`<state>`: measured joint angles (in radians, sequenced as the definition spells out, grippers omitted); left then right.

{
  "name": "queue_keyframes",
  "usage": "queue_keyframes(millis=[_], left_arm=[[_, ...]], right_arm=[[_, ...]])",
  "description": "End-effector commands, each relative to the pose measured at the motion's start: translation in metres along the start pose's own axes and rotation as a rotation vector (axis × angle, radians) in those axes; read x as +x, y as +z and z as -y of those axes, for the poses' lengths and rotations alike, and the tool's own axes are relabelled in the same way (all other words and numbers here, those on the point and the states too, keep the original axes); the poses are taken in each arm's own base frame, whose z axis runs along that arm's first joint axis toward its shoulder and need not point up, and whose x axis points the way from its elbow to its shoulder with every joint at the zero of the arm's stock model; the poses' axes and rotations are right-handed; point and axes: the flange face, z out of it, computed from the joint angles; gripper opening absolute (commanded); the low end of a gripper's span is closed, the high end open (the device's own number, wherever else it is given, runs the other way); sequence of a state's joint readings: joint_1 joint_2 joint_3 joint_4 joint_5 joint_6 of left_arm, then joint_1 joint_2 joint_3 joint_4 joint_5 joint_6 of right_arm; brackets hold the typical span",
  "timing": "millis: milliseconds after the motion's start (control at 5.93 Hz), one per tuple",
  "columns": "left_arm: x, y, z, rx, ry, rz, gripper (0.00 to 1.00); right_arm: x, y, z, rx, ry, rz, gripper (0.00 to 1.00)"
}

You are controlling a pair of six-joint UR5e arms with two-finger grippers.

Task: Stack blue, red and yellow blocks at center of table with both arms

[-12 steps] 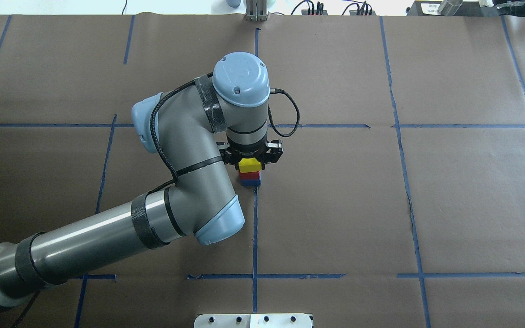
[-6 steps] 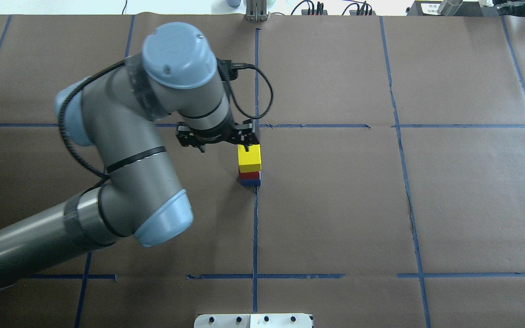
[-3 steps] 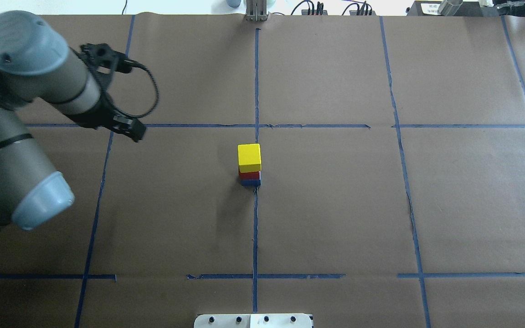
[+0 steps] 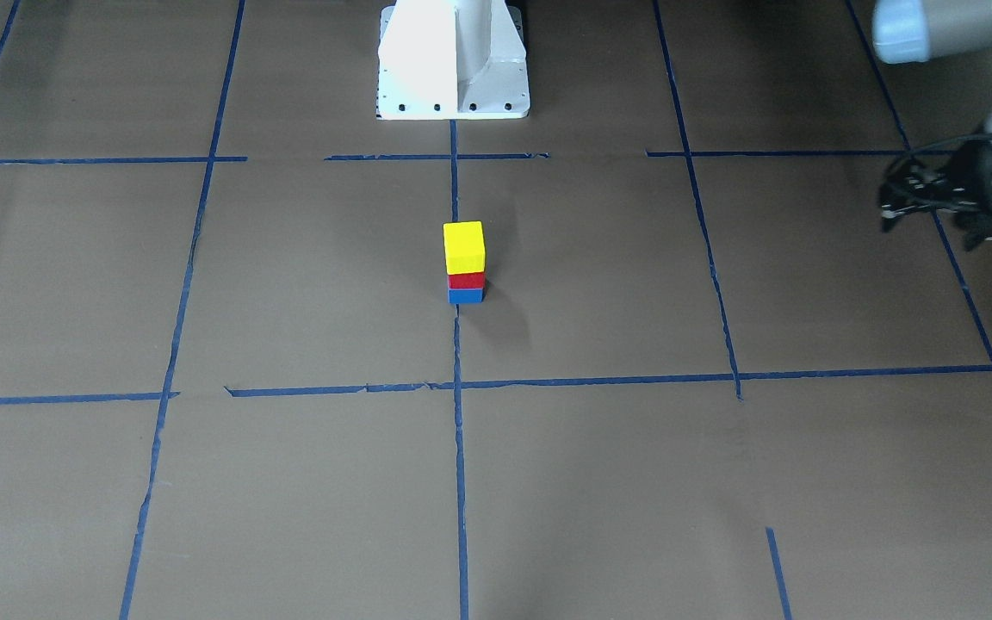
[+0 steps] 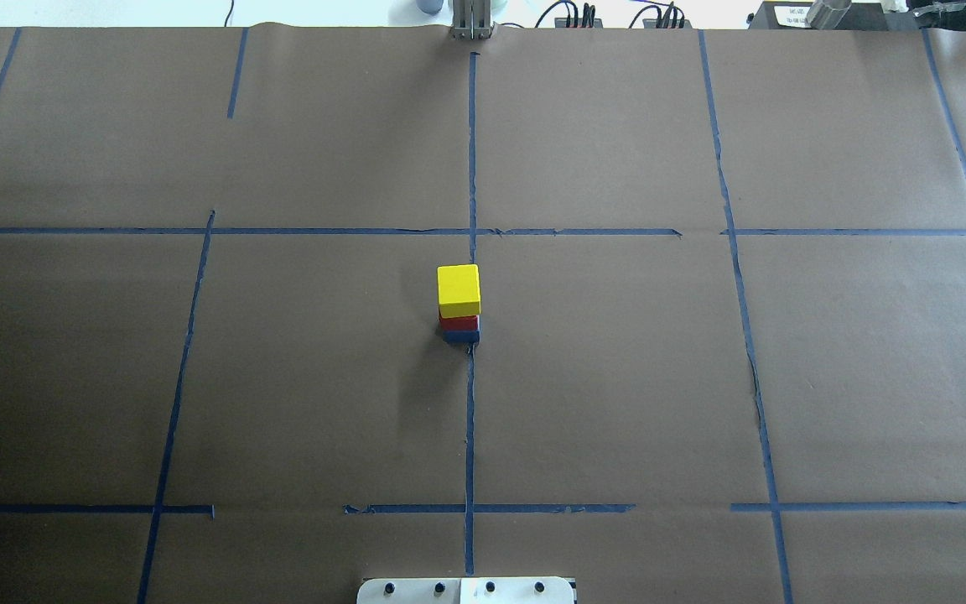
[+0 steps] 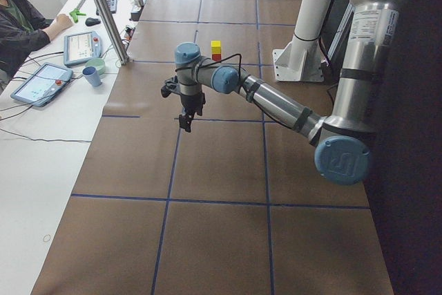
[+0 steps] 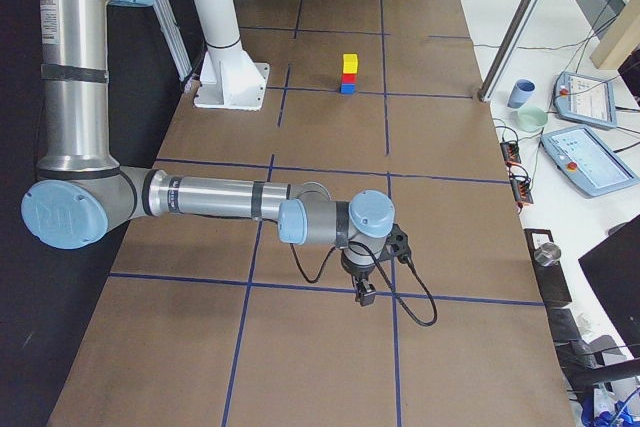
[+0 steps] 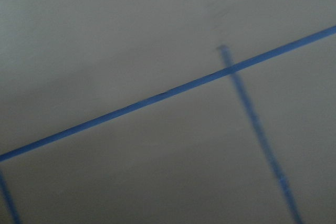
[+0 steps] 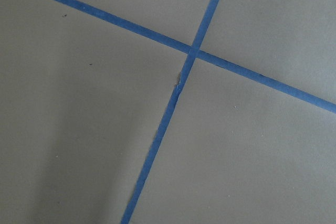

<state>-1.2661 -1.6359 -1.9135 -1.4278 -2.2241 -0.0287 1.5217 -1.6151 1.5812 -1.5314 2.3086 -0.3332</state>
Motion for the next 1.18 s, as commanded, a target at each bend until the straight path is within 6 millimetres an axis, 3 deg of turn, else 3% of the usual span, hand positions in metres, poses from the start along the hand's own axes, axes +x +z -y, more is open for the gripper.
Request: queue_keyframes(millis=[0, 169, 337, 506, 1012], left_arm=[[-0.135, 0.014, -0.089, -0.036, -0.125, -0.042, 1.00], [-0.163, 0.026, -0.123, -0.026, -0.150, -0.093, 1.00], [-0.171, 0.036, -0.149, -0.015, -0.152, -0.125, 1.00], [-0.175, 0.045, -0.162, -0.030, -0.168, -0.126, 1.00], [-0.177, 0.042, -0.164, -0.041, -0.169, -0.079, 1.00]], right_arm=[[0.001, 0.001, -0.001, -0.003, 0.001, 0.001, 1.00], [0.001, 0.001, -0.001, -0.002, 0.002, 0.001, 1.00], [0.001, 0.002, -0.002, -0.004, 0.004, 0.001, 1.00], [0.002, 0.002, -0.002, -0.004, 0.004, 0.000, 1.00], [0.001, 0.003, -0.004, -0.006, 0.064, 0.002, 1.00]])
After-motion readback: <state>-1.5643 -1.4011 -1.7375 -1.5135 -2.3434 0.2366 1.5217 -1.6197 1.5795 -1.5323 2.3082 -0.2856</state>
